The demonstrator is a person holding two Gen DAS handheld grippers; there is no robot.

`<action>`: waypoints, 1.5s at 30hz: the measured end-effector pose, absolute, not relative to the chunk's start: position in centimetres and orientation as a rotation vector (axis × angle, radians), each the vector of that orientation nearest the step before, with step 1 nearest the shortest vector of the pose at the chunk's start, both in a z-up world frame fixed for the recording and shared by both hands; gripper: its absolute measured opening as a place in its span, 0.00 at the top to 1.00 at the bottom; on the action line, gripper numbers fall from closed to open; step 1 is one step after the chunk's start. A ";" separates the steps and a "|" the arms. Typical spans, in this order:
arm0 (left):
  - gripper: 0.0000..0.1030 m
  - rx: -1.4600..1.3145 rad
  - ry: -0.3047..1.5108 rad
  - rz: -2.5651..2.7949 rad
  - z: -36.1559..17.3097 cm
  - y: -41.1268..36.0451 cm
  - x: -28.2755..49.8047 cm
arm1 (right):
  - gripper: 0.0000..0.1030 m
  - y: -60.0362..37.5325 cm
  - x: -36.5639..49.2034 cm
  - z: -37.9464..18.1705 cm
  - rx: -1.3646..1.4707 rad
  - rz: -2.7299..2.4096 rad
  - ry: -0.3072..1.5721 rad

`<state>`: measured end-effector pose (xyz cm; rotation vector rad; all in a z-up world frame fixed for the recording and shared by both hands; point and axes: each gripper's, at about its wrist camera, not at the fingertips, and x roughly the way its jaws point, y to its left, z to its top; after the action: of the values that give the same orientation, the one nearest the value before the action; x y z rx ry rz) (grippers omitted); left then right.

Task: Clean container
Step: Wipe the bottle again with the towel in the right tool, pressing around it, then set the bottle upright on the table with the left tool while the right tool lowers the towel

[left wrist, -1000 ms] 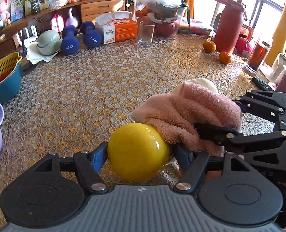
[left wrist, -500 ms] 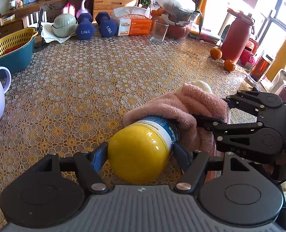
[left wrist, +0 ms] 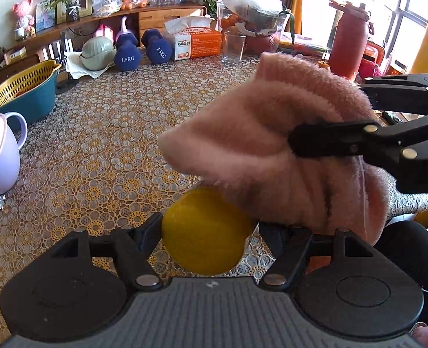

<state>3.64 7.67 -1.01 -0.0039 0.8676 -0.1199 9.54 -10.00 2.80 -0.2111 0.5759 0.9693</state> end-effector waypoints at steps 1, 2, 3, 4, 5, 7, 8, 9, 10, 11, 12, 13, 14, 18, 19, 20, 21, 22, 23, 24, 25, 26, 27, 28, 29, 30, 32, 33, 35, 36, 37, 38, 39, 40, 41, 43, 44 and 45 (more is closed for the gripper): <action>0.30 0.009 0.865 -0.119 -1.0 7.5 3.6 | 0.60 -9.7 9.5 2.7 -0.213 0.991 0.589; 0.30 0.022 0.864 -0.117 -1.0 7.2 3.6 | 0.60 -9.4 9.6 2.4 -0.219 1.003 0.598; 0.30 0.037 0.864 -0.116 -0.9 7.0 3.6 | 0.60 -9.0 9.6 2.2 -0.234 1.006 0.607; 0.30 0.052 0.864 -0.115 -0.9 6.7 3.6 | 0.60 -8.8 9.7 1.9 -0.247 1.002 0.615; 0.30 0.063 0.863 -0.115 -0.9 6.6 3.6 | 0.60 -8.6 9.9 1.6 -0.254 0.997 0.625; 0.30 0.078 0.861 -0.112 -0.8 6.3 3.7 | 0.60 -8.4 10.4 1.2 -0.259 0.983 0.635; 0.30 0.084 0.861 -0.110 -0.7 6.2 3.8 | 0.60 -8.4 10.6 1.1 -0.260 0.975 0.637; 0.30 0.090 0.860 -0.109 -0.6 6.1 3.9 | 0.60 -8.5 11.0 1.0 -0.258 0.967 0.640; 0.30 0.097 0.860 -0.107 -0.5 5.9 4.1 | 0.60 -8.5 11.2 0.9 -0.258 0.960 0.643; 0.30 0.105 0.858 -0.106 -0.4 5.8 4.2 | 0.60 -8.6 11.5 0.8 -0.261 0.953 0.644; 0.30 0.116 0.855 -0.106 -0.3 5.6 4.3 | 0.60 -8.6 11.7 0.7 -0.266 0.945 0.643; 0.30 0.127 0.851 -0.105 -0.2 5.4 4.4 | 0.60 -8.7 11.9 0.6 -0.271 0.937 0.643; 0.30 0.139 0.847 -0.105 -0.1 5.2 4.6 | 0.60 -8.7 12.1 0.5 -0.275 0.931 0.644; 0.31 0.174 0.832 -0.104 0.3 4.5 5.1 | 0.60 -9.0 13.4 -0.1 -0.276 0.902 0.656; 0.31 0.178 0.830 -0.103 0.4 4.4 5.3 | 0.60 -9.1 13.7 -0.3 -0.276 0.894 0.661; 0.31 0.183 0.828 -0.104 0.5 4.3 5.5 | 0.60 -9.2 14.0 -0.5 -0.280 0.883 0.664; 0.31 0.189 0.824 -0.105 0.7 4.1 5.6 | 0.60 -9.3 14.4 -0.8 -0.286 0.869 0.669; 0.32 0.196 0.819 -0.107 0.8 3.9 5.9 | 0.60 -9.5 14.7 -1.1 -0.292 0.855 0.675; 0.32 0.203 0.814 -0.108 0.9 3.6 6.1 | 0.60 -9.8 15.0 -1.4 -0.297 0.841 0.680; 0.33 0.207 0.808 -0.108 1.1 3.4 6.4 | 0.60 -10.1 15.3 -1.7 -0.297 0.827 0.686; 0.34 0.207 0.799 -0.112 1.3 3.2 6.7 | 0.60 -10.6 15.6 -1.9 -0.294 0.810 0.693; 0.35 0.206 0.791 -0.116 1.4 2.9 7.0 | 0.60 -11.1 15.9 -2.1 -0.291 0.794 0.697; 0.35 0.201 0.784 -0.121 1.5 2.7 7.4 | 0.60 -11.7 16.1 -2.2 -0.286 0.775 0.699; 0.36 0.193 0.779 -0.126 1.7 2.4 7.7 | 0.60 -12.3 16.3 -2.3 -0.281 0.757 0.701; 0.36 0.186 0.775 -0.132 1.7 2.2 8.1 | 0.60 -12.9 16.5 -2.4 -0.279 0.739 0.703; 0.36 0.180 0.772 -0.137 1.7 1.9 8.5 | 0.60 -13.6 16.7 -2.5 -0.278 0.720 0.705; 0.36 0.190 0.760 -0.126 1.5 1.4 8.8 | 0.59 -14.7 16.9 -2.8 -0.275 0.685 0.712; 0.36 0.191 0.755 -0.120 1.4 1.2 9.0 | 0.58 -15.2 17.0 -3.0 -0.275 0.670 0.717; 0.35 0.175 0.749 -0.121 1.4 1.4 9.1 | 0.53 -15.8 17.0 -3.3 -0.267 0.658 0.730; 0.35 0.167 0.747 -0.123 1.4 1.5 9.1 | 0.52 -16.0 16.8 -3.3 -0.260 0.655 0.729; 0.35 0.159 0.747 -0.120 1.4 1.6 9.2 | 0.47 -16.2 16.7 -3.3 -0.256 0.652 0.727; 0.32 0.154 0.744 -0.114 1.5 1.7 9.2 | 0.42 -16.4 16.6 -3.2 -0.251 0.649 0.722; 0.30 0.148 0.739 -0.106 1.5 1.8 9.2 | 0.41 -16.7 16.4 -2.9 -0.245 0.646 0.714; 0.28 0.143 0.735 -0.101 1.6 1.9 9.1 | 0.40 -16.9 16.3 -2.7 -0.242 0.643 0.707; 0.26 0.135 0.729 -0.098 1.7 2.1 9.0 | 0.39 -17.1 16.1 -2.5 -0.242 0.636 0.696; 0.23 0.121 0.721 -0.090 1.9 2.4 8.6 | 0.35 -17.7 15.6 -2.0 -0.235 0.626 0.679; 0.23 0.112 0.715 -0.087 2.0 2.5 8.4 | 0.30 -17.9 15.3 -1.7 -0.229 0.625 0.672; 0.22 0.100 0.710 -0.084 2.1 2.7 8.1 | 0.28 -18.2 14.9 -1.4 -0.222 0.625 0.661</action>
<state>8.12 2.68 2.12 0.1002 0.7100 -0.0839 14.86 -18.22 -1.40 -0.2217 0.6606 0.6253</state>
